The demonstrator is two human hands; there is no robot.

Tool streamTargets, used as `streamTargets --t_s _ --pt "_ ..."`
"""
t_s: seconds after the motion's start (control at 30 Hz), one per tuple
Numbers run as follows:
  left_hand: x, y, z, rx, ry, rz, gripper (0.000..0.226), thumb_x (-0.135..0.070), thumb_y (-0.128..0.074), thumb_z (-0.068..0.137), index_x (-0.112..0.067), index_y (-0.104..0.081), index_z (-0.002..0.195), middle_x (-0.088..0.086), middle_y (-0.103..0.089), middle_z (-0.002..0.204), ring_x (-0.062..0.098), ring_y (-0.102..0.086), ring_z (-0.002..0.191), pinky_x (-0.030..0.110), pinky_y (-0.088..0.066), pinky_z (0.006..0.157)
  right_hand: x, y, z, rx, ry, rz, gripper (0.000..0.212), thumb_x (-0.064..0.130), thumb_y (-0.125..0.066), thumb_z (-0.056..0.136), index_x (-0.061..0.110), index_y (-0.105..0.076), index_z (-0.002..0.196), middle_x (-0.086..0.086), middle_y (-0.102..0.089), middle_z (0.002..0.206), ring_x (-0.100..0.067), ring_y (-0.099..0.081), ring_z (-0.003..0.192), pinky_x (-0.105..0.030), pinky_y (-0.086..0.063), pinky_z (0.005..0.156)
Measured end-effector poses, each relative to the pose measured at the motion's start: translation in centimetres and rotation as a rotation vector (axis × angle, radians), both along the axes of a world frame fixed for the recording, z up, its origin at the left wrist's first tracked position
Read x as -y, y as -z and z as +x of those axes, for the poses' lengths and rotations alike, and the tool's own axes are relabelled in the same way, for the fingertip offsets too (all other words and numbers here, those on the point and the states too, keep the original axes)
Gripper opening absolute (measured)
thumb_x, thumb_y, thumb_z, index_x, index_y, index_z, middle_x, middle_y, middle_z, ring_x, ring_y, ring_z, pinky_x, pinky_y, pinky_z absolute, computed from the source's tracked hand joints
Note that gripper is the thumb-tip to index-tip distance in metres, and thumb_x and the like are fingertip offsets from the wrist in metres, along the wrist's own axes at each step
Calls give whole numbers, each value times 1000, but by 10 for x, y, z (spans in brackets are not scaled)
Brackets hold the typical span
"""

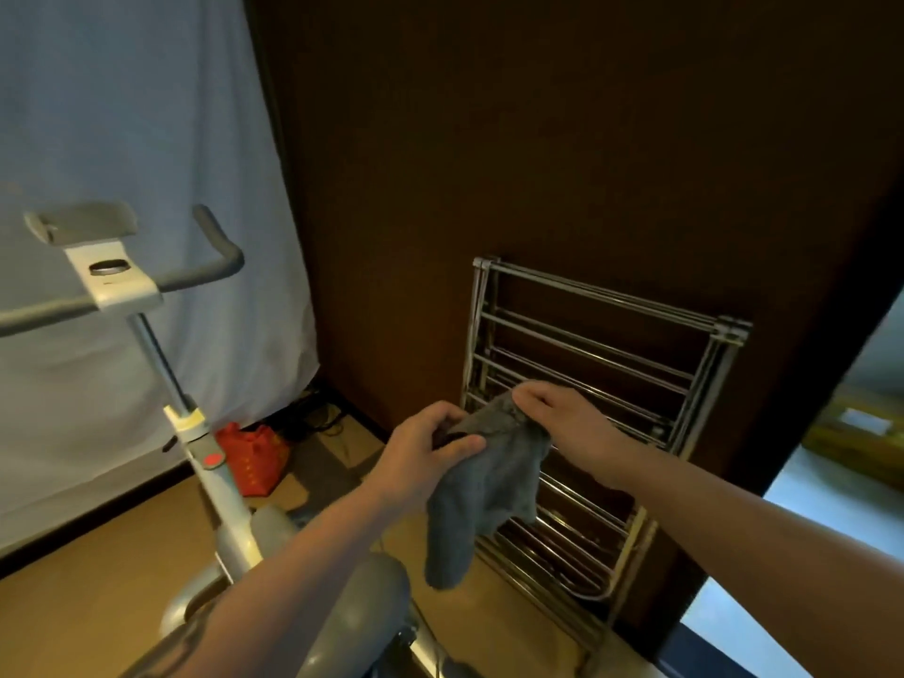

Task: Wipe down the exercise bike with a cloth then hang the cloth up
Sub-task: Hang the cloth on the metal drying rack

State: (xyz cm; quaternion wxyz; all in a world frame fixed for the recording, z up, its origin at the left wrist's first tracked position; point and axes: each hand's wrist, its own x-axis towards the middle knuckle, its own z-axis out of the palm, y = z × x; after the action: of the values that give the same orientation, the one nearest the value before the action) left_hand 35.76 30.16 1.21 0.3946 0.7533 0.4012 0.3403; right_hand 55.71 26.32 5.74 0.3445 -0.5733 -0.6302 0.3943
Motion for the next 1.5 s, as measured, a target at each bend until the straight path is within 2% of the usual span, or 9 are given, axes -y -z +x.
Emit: streamTargets --t_s 0.17,0.3,0.47,0.63,0.87,0.97,1.03,1.3,1.5 --pt "-14 -18 34 -75 -7 63 16 -37 -68 86 -22 -66 92 1 -67 90 12 -64 83 34 -53 75 -9 -7 41 95 16 104 28 32 -41 102 15 -63 100 -7 -63 99 -14 -60 90 -26 -47 80" --pt "-16 -42 76 -77 53 42 46 -59 -62 73 -29 -64 108 -11 -66 101 3 -63 93 22 -54 76 -20 -23 72 99 -55 103 22 32 -46 101 22 -65 102 -1 -66 99 -11 -63 92 -29 -52 85" --pt "-17 -63 140 39 133 -108 45 -46 -57 89 -27 -51 129 -7 -63 113 3 -62 101 18 -53 82 -29 -35 104 -52 -58 11 19 35 -39 103 22 -49 112 -4 -59 107 -16 -60 98 -33 -50 84" --pt "-17 -44 191 47 177 -197 72 -60 -61 78 -26 -41 139 -2 -62 118 12 -62 110 38 -51 98 -31 -33 146 -133 -93 -29 18 35 -36 104 20 -46 108 -3 -54 98 -14 -55 88 -31 -48 81" --pt "-16 -43 239 -112 114 -61 47 -43 -67 85 -24 -55 128 -1 -70 106 11 -67 100 39 -53 94 -30 -31 208 -97 -212 -79 18 30 -53 95 17 -48 106 -3 -51 97 -14 -51 85 -25 -44 73" --pt "-15 -53 247 -185 157 -50 41 -36 -73 83 -26 -62 122 -4 -71 103 9 -67 98 33 -54 91 -31 -25 233 -207 -323 -233 54 10 -64 67 19 -44 116 -8 -50 111 -21 -54 95 -27 -49 73" --pt "-17 -59 250 -268 149 -15 39 -33 -74 83 -29 -64 120 -12 -69 99 1 -64 94 26 -52 87 -31 -17 244 -133 -330 -236 64 1 -70 69 20 -41 123 -9 -50 122 -25 -55 108 -33 -53 87" --pt "-42 -77 246 -487 12 203 11 -34 -72 84 -28 -71 92 -16 -64 89 -3 -58 85 17 -40 74 -37 -19 259 370 -188 36 12 25 -65 91 15 -62 95 -10 -65 102 -17 -65 86 -27 -55 72" --pt "-62 -88 246 -531 -99 151 20 -36 -71 84 -16 -74 85 -3 -65 76 6 -59 70 11 -37 55 -57 -39 256 159 -73 -172 18 21 -67 90 6 -65 100 -15 -70 93 -18 -70 74 -25 -59 63"
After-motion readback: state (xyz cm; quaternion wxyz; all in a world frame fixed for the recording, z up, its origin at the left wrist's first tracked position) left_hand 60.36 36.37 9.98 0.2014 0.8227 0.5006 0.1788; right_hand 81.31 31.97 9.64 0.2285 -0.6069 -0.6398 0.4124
